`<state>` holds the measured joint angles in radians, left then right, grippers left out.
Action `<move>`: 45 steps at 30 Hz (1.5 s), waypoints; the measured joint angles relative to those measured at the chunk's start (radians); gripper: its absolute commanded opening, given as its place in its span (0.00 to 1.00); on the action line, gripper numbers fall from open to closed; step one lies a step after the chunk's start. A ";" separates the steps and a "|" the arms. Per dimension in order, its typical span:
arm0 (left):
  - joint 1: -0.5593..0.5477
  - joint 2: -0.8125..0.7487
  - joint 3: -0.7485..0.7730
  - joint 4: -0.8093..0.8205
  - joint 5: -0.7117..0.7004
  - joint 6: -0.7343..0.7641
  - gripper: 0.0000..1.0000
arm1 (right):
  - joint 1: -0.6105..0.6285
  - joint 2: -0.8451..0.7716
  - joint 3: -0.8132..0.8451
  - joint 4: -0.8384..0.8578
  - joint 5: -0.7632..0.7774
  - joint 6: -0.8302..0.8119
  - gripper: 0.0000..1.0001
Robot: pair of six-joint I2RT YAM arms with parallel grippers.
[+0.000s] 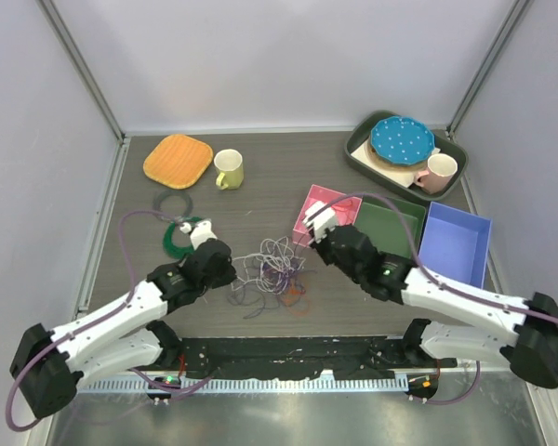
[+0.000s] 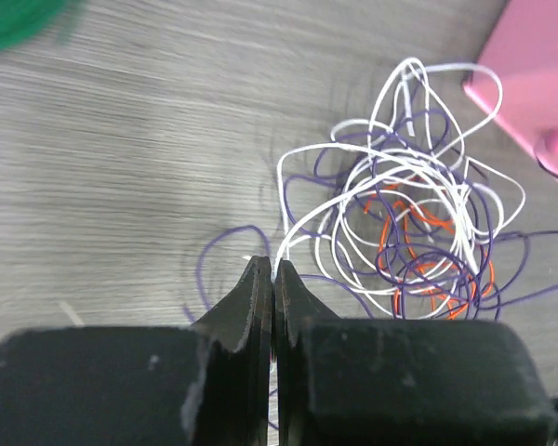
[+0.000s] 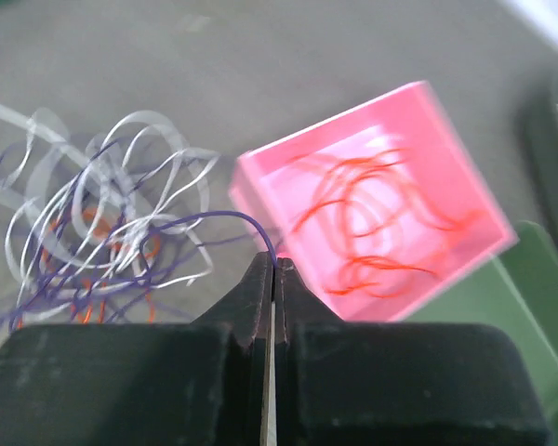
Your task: Untangle the cables
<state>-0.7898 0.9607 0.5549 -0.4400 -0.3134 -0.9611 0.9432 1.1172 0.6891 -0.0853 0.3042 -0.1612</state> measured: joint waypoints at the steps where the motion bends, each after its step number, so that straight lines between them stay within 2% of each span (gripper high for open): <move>1: 0.000 -0.035 0.003 -0.032 -0.042 -0.013 0.00 | 0.000 -0.048 0.003 0.016 0.080 0.037 0.01; 6: 0.000 -0.179 0.025 -0.220 -0.248 -0.124 0.00 | -0.001 -0.192 0.046 0.030 0.381 0.156 0.01; 11: 0.011 -0.291 0.030 -0.383 -0.393 -0.237 0.00 | -0.002 -0.206 0.161 0.009 0.629 0.198 0.01; 20: 0.027 -0.380 0.031 -0.642 -0.547 -0.421 0.00 | -0.037 -0.208 0.433 0.029 0.901 0.117 0.01; 24: 0.029 -0.387 0.031 -0.684 -0.570 -0.451 0.00 | -0.060 -0.198 0.533 0.085 0.958 -0.003 0.01; 30: 0.033 -0.385 0.031 -0.708 -0.582 -0.481 0.00 | -0.079 -0.133 0.727 0.171 0.961 -0.163 0.01; 38: 0.042 -0.349 0.031 -0.725 -0.586 -0.509 0.01 | -0.082 0.011 1.049 0.314 0.974 -0.401 0.01; 40: 0.044 -0.348 0.031 -0.726 -0.586 -0.515 0.11 | -0.082 0.048 1.135 0.323 0.968 -0.451 0.01; 41: 0.044 -0.349 0.031 -0.726 -0.585 -0.517 0.22 | -0.082 0.064 1.173 0.319 0.963 -0.467 0.01; 42: 0.044 -0.350 0.031 -0.725 -0.585 -0.515 0.60 | -0.082 0.077 1.205 0.305 0.959 -0.473 0.01; 43: 0.044 -0.354 0.030 -0.720 -0.583 -0.509 0.80 | -0.082 0.092 1.240 0.280 0.952 -0.479 0.01; 44: 0.044 -0.363 0.030 -0.714 -0.579 -0.497 0.97 | -0.082 0.103 1.259 0.262 0.945 -0.484 0.01; 45: 0.045 -0.376 0.027 -0.696 -0.572 -0.481 1.00 | -0.082 0.107 1.259 0.251 0.938 -0.490 0.01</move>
<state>-0.7448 0.5846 0.5823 -1.1358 -0.8852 -1.4418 0.8616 1.2243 1.9480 0.1658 1.2423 -0.6510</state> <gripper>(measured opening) 0.706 0.035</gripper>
